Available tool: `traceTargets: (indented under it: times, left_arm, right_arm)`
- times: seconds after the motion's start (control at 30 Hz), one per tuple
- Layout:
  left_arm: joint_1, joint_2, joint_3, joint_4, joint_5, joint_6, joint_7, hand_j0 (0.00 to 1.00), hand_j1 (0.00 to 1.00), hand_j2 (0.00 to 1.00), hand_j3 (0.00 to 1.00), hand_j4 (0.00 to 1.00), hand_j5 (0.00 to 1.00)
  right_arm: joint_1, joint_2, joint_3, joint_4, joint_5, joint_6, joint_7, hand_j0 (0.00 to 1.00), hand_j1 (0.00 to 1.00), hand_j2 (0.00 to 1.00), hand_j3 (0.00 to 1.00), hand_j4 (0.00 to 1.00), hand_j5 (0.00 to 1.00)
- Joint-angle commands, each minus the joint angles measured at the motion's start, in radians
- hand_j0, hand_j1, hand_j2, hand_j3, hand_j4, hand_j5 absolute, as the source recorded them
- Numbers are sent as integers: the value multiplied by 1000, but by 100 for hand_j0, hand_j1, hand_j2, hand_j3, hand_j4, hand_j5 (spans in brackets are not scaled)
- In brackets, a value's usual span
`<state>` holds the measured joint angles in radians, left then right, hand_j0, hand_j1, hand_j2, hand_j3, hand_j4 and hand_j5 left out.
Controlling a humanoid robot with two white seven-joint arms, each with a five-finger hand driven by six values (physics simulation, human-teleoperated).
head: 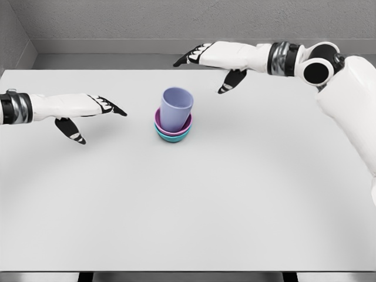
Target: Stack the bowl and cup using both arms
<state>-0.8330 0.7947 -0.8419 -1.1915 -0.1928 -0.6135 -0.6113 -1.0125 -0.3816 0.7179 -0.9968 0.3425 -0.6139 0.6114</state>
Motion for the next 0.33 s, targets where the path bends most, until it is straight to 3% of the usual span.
traceTargets:
  times: [0.0, 0.17, 0.3]
  left_arm:
    - [0, 3, 1, 1, 6, 3, 0, 100, 100, 100, 100, 100, 100]
    - [5, 6, 3, 1, 6, 3, 0, 100, 100, 100, 100, 100, 100]
    - [5, 6, 3, 1, 6, 3, 0, 100, 100, 100, 100, 100, 100]
  right_arm:
    - [14, -52, -31, 82, -5, 3, -1, 100, 100, 100, 100, 100, 100]
    - [80, -115, -167, 95, 12, 3, -1, 100, 100, 100, 100, 100, 100]
    - [83, -138, -189, 79, 3, 3, -1, 100, 100, 100, 100, 100, 100]
